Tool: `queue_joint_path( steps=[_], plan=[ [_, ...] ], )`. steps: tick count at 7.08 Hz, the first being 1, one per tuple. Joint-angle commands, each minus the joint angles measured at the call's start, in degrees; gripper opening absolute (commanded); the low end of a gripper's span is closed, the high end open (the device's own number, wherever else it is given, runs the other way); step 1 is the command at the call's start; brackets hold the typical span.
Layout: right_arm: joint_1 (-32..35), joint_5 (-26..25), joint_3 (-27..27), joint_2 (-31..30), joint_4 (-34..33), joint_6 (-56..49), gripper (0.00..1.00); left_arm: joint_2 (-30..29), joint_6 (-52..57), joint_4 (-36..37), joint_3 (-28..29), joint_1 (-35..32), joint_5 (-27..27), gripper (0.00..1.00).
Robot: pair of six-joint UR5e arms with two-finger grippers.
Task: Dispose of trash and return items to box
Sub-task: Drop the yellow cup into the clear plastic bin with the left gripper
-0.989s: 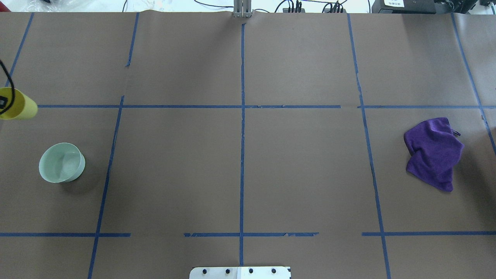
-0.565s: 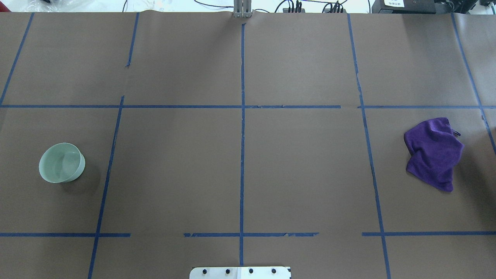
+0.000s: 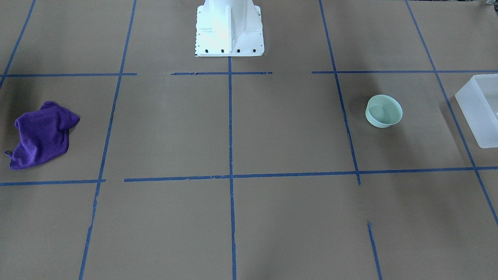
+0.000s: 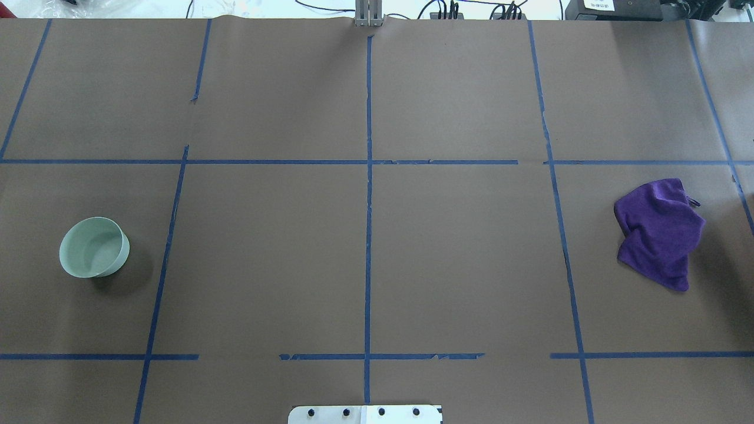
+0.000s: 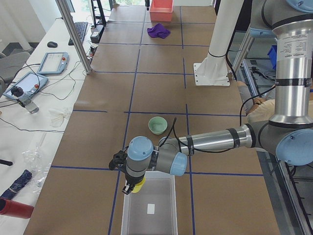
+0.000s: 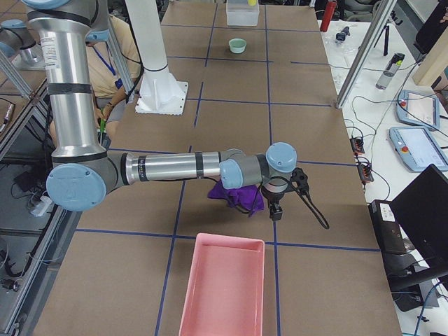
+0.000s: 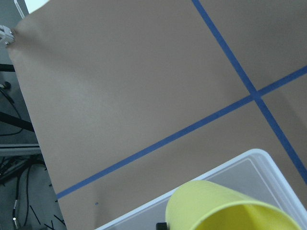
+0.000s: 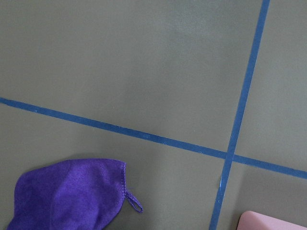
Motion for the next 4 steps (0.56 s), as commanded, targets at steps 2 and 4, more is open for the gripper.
queue_joint_path(
  steps=[2, 4],
  plan=[
    [-0.1, 0.0, 0.1, -0.2, 0.0, 0.0, 1.0, 0.2, 0.0, -0.1, 6.8, -0.1, -8.6, 0.0],
    [-0.5, 0.0, 0.0, -0.3, 0.0, -0.1, 1.0, -0.2, 0.1, -0.2, 9.4, 0.0, -9.2, 0.0]
  ],
)
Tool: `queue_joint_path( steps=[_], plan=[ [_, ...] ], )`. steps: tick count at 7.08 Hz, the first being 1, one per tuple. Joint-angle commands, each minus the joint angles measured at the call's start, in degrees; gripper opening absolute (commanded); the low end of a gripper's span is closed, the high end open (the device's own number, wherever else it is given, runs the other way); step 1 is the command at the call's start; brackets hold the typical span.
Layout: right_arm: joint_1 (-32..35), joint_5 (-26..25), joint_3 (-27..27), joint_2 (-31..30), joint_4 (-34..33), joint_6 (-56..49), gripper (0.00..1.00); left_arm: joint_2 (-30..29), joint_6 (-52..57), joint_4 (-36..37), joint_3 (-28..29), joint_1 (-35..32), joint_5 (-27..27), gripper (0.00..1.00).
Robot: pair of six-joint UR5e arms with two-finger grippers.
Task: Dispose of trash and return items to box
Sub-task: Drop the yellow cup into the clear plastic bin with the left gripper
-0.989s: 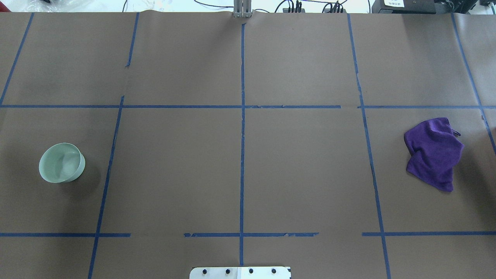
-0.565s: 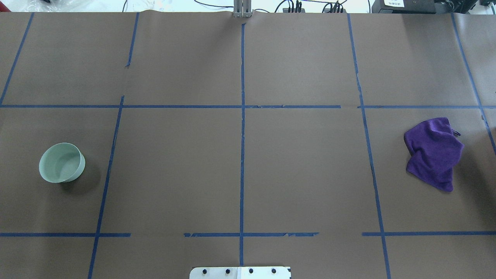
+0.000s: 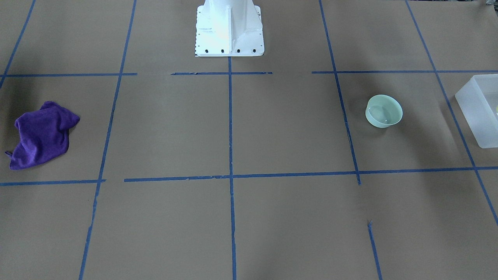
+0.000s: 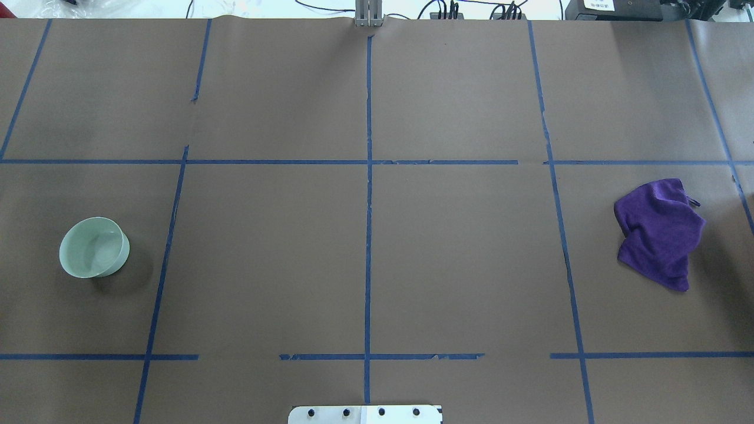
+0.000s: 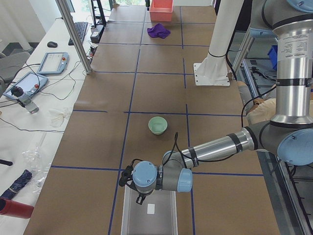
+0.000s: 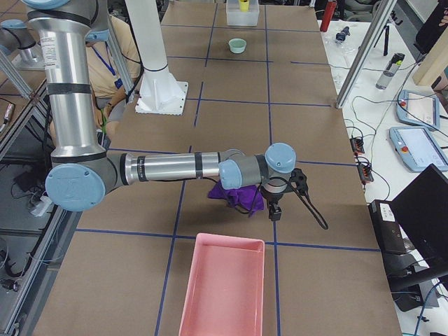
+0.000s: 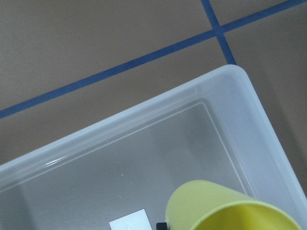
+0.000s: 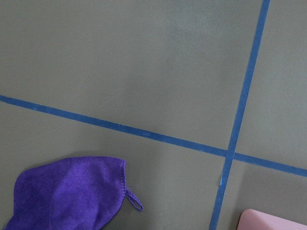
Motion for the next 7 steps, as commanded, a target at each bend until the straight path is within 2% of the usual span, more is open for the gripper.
queue_joint_path(
  steps=[1, 2, 7],
  plan=[
    [-0.3, -0.1, -0.2, 0.0, 0.0, 0.0, 1.0, -0.4, 0.0, -0.2, 3.2, 0.1, -3.8, 0.0],
    [-0.3, -0.1, -0.3, 0.0, 0.0, 0.0, 1.0, -0.5, 0.0, -0.5, 4.5, 0.2, -5.2, 0.0],
    [-0.5, -0.1, -0.3, 0.1, 0.0, 0.0, 1.0, -0.6, -0.1, -3.7, 8.5, 0.4, -5.3, 0.0]
  ],
)
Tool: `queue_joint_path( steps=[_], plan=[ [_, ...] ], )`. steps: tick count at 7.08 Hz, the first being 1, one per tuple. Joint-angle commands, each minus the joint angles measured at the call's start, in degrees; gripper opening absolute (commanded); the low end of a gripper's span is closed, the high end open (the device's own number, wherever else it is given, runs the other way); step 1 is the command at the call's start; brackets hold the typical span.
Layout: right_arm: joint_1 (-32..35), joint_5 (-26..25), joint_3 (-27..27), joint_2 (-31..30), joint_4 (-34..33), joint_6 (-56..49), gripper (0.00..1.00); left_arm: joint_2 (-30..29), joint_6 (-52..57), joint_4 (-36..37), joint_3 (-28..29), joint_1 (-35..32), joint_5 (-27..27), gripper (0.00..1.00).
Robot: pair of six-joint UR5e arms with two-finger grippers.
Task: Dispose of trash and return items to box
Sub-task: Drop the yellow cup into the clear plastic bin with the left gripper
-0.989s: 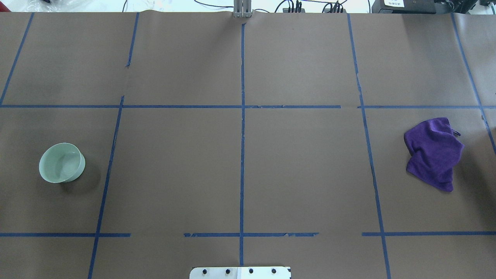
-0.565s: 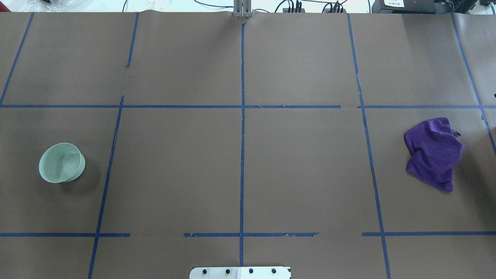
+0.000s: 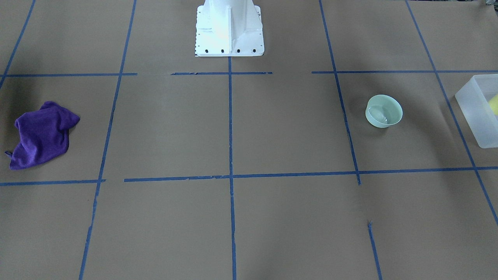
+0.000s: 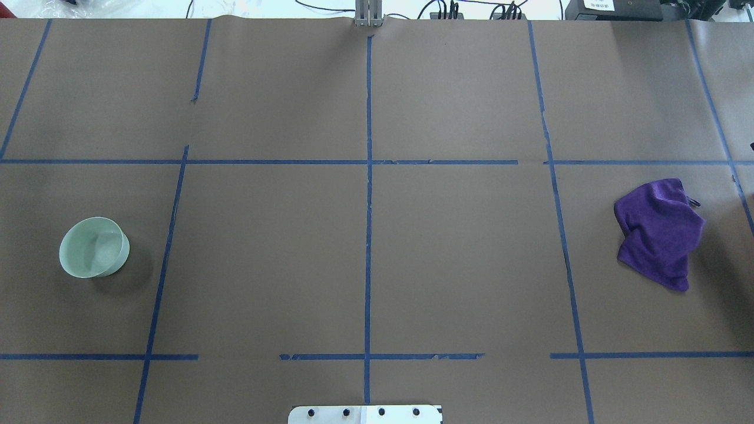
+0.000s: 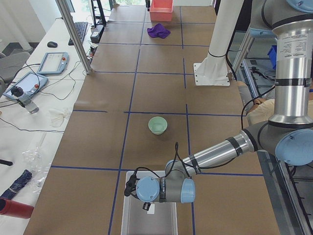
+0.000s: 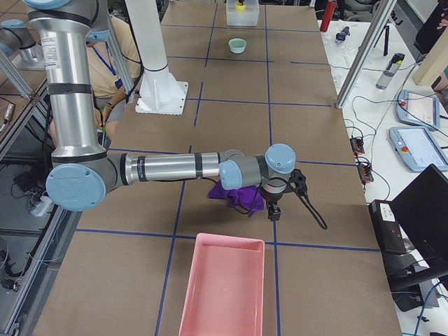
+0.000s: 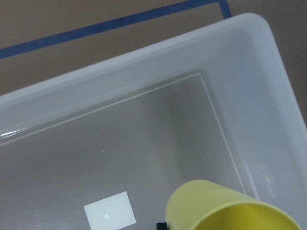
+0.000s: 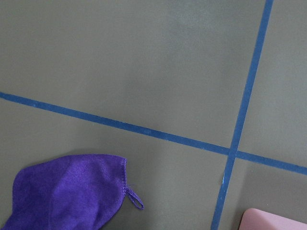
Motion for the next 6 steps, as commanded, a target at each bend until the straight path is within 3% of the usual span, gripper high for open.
queue_joint_path(
  steps=[1, 3, 4, 5, 6],
  plan=[
    [-0.1, 0.1, 0.1, 0.0, 0.0, 0.2, 1.0, 0.0, 0.0, -0.9, 1.2, 0.1, 0.0, 0.21],
    [-2.9, 0.6, 0.7, 0.1, 0.5, 4.1, 1.0, 0.0, 0.0, -0.9, 1.3, 0.1, 0.0, 0.37],
    [-4.4, 0.6, 0.5, 0.0, 4.3, 7.4, 1.0, 0.0, 0.0, -1.0, 1.1, 0.1, 0.0, 0.68],
    [-5.1, 1.0, 0.9, 0.0, 6.7, 11.7, 1.0, 0.2, 0.0, -1.8, 0.2, 0.1, 0.2, 0.87],
    [-7.2, 2.4, 1.5, -0.1, 9.9, 16.8, 1.0, 0.1, -0.1, -2.2, -0.6, 0.0, 0.3, 0.97]
  ],
)
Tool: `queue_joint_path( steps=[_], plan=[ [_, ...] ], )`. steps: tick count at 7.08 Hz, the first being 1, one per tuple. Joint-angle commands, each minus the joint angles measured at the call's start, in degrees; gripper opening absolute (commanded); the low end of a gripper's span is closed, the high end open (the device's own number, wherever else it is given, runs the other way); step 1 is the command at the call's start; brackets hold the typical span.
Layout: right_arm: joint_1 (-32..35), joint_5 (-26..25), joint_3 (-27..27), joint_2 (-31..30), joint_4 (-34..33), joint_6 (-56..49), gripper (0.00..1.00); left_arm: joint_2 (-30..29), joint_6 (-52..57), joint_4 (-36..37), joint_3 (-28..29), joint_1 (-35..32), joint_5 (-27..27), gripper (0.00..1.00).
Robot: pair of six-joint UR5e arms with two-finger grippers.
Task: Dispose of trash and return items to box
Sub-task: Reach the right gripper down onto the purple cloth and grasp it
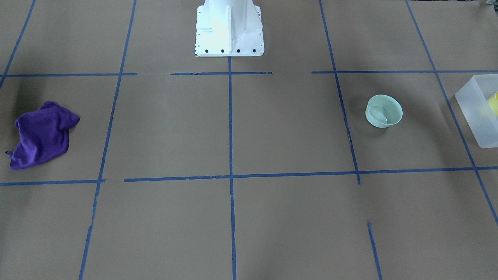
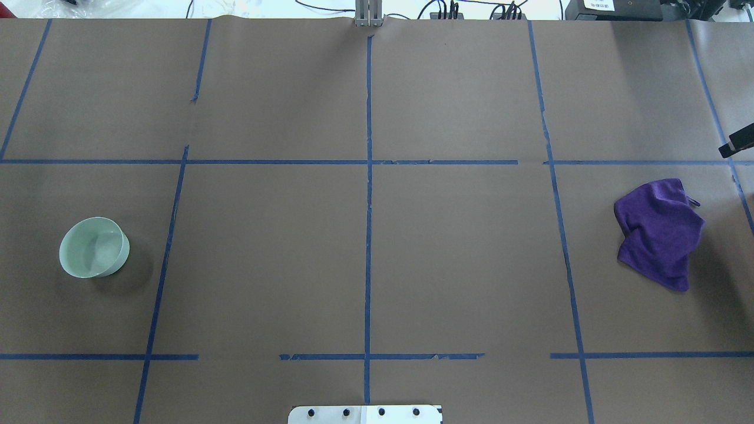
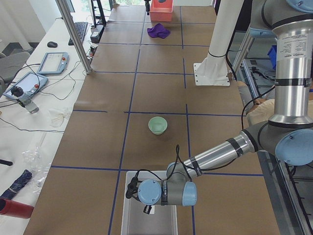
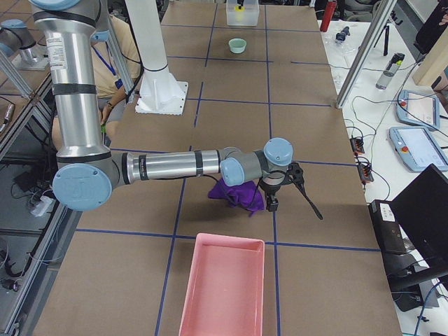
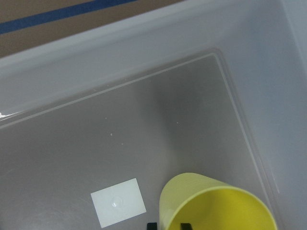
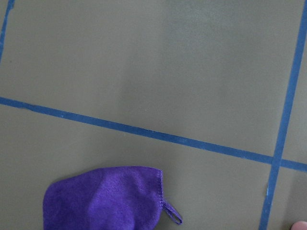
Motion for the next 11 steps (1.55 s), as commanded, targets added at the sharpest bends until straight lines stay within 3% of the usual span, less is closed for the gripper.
queue_joint_path(
  steps=[1, 3, 4, 6, 8, 9, 10, 11],
  plan=[
    [-4.6, 1.2, 2.0, -1.7, 8.2, 14.4, 1.0, 0.7, -0.6, 0.2, -5.7, -0.5, 0.5, 0.98],
    [-7.2, 1.3, 2.6, -6.8, 20.8, 31.8, 1.0, 0.8, -1.1, 1.7, -11.9, -5.5, 0.6, 0.99],
    [-7.6, 2.1, 3.1, -9.6, 24.6, 38.2, 1.0, 0.8, -6.9, 3.2, -15.9, -5.5, 0.6, 0.99],
    [-10.0, 3.4, 2.8, -10.7, 25.5, 42.1, 0.98, 0.5, -14.8, 2.5, -17.4, -5.5, -0.2, 0.99],
    [-13.0, 3.1, 0.8, -10.7, 25.4, 44.2, 0.82, 0.2, -20.8, 2.5, -19.6, -5.2, -0.2, 0.99],
    [-14.2, 2.7, 0.5, -10.5, 25.4, 46.3, 0.38, -0.1, -21.6, 2.5, -19.7, -5.0, -0.2, 0.99],
    [-14.2, 1.8, 0.2, -10.5, 25.4, 46.6, 0.0, -0.2, -22.5, 2.5, -19.6, -4.6, -2.1, 0.99],
    [-14.3, 1.8, -0.3, -10.1, 25.4, 46.6, 0.0, -0.2, -24.9, 2.1, -19.9, -3.1, -5.6, 0.99]
  ],
)
